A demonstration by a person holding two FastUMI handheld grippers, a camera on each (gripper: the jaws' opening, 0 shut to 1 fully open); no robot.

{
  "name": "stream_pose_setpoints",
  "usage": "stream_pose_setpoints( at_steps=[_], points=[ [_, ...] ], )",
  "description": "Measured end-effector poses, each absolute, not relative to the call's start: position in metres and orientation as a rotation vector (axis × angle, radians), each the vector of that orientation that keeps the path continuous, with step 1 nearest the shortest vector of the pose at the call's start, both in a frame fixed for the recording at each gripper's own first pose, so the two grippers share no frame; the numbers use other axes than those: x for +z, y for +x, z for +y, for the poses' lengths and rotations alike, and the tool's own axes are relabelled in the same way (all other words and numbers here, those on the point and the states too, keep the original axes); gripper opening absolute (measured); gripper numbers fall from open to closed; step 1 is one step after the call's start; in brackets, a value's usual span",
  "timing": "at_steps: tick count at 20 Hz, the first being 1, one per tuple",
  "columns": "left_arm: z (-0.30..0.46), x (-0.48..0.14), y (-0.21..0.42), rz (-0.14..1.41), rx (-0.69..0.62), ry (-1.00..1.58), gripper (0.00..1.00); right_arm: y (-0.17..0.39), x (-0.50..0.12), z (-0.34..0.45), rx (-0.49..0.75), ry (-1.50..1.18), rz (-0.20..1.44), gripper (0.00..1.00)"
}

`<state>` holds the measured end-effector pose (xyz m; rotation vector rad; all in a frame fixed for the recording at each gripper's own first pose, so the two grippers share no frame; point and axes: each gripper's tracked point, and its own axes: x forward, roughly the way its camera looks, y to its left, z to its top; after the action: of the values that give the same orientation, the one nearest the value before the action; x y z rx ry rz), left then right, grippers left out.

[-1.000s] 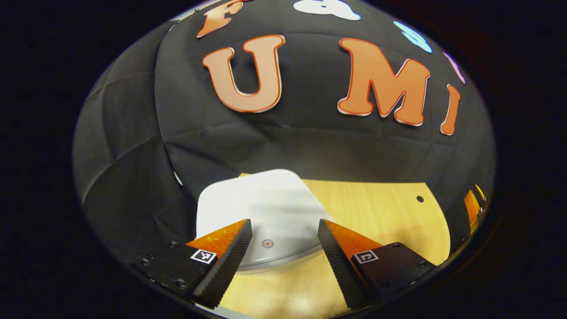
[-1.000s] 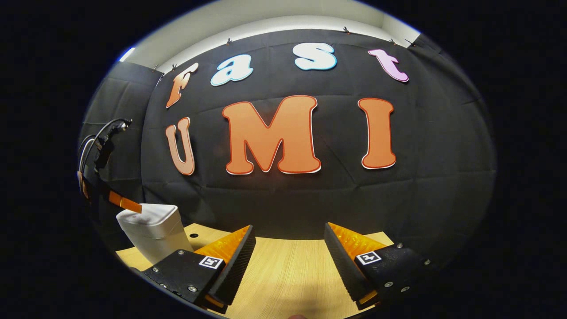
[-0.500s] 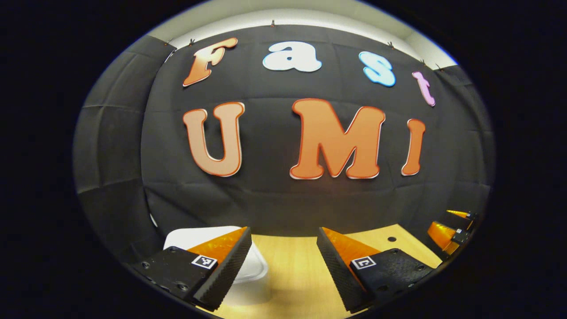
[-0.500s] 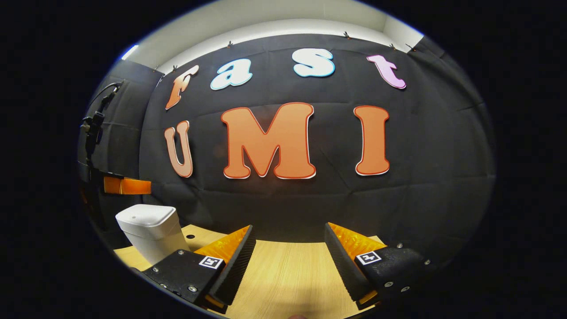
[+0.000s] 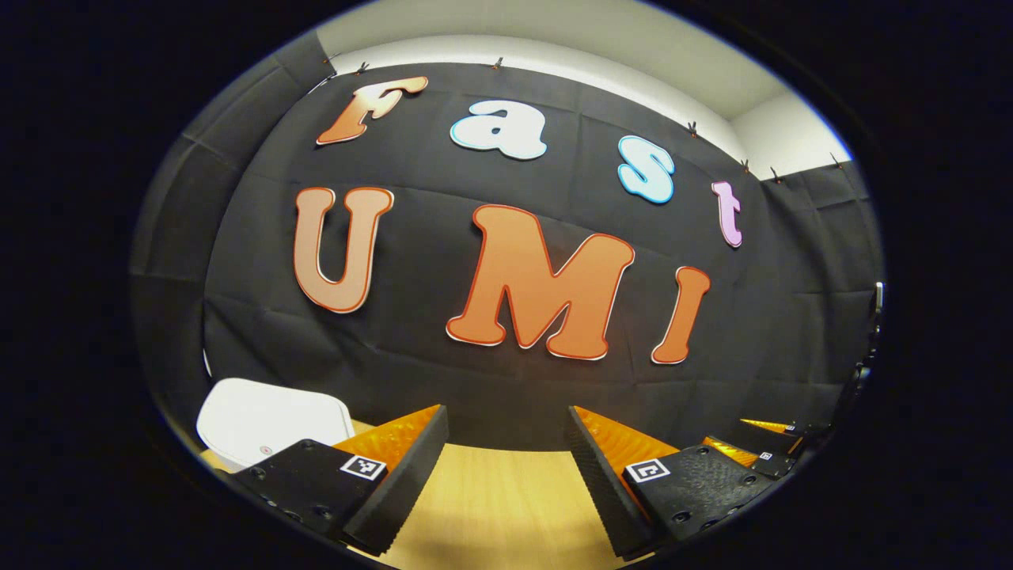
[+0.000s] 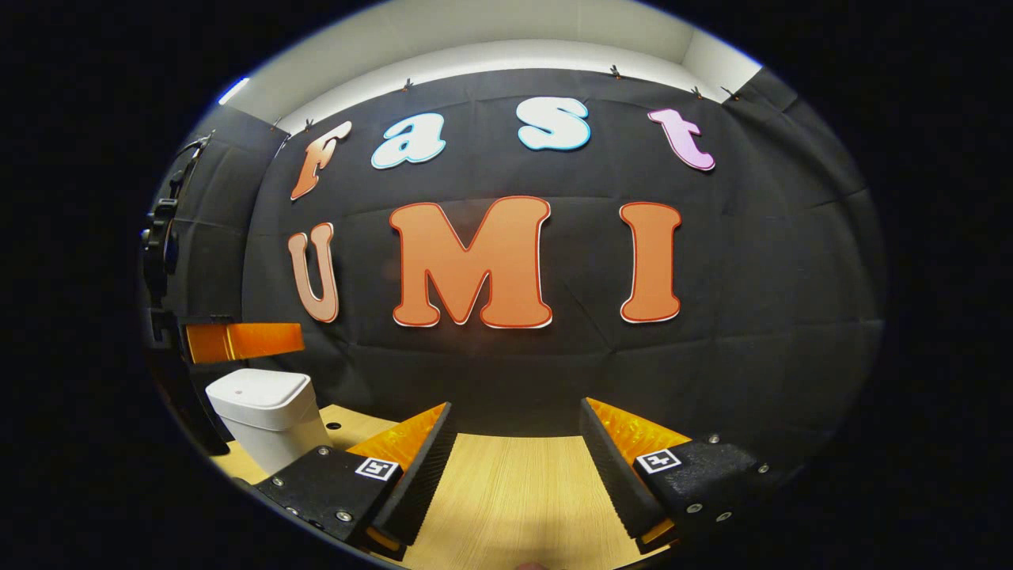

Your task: Press the lid of the desktop garbage bin to open it, pick up the crumpled paper on the desktop and throw it into the bin, then pick up the pop can on the desktop and drop it into the bin, and finally close the garbage bin lid.

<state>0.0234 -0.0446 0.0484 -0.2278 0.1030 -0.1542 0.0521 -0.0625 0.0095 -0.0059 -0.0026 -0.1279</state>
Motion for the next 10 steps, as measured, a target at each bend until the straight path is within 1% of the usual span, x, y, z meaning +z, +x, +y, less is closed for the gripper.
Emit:
stream_pose_setpoints(
  at_steps=[4,5,7,10],
  points=[
    [-0.060,0.046,0.015,0.061,-0.161,-0.149,0.94,0.047,0.011,-0.060,-0.143,-0.004,-0.012,0.93],
    [-0.066,0.040,0.013,0.069,-0.169,-0.134,0.92,0.046,0.010,-0.056,-0.142,0.001,-0.008,0.93],
    [-0.077,0.030,0.007,0.090,-0.196,-0.123,0.94,0.045,0.008,-0.053,-0.138,-0.001,-0.005,0.93],
    [-0.081,0.029,0.002,0.095,-0.204,-0.122,0.94,0.043,0.006,-0.050,-0.139,0.005,0.000,0.93]
  ],
)
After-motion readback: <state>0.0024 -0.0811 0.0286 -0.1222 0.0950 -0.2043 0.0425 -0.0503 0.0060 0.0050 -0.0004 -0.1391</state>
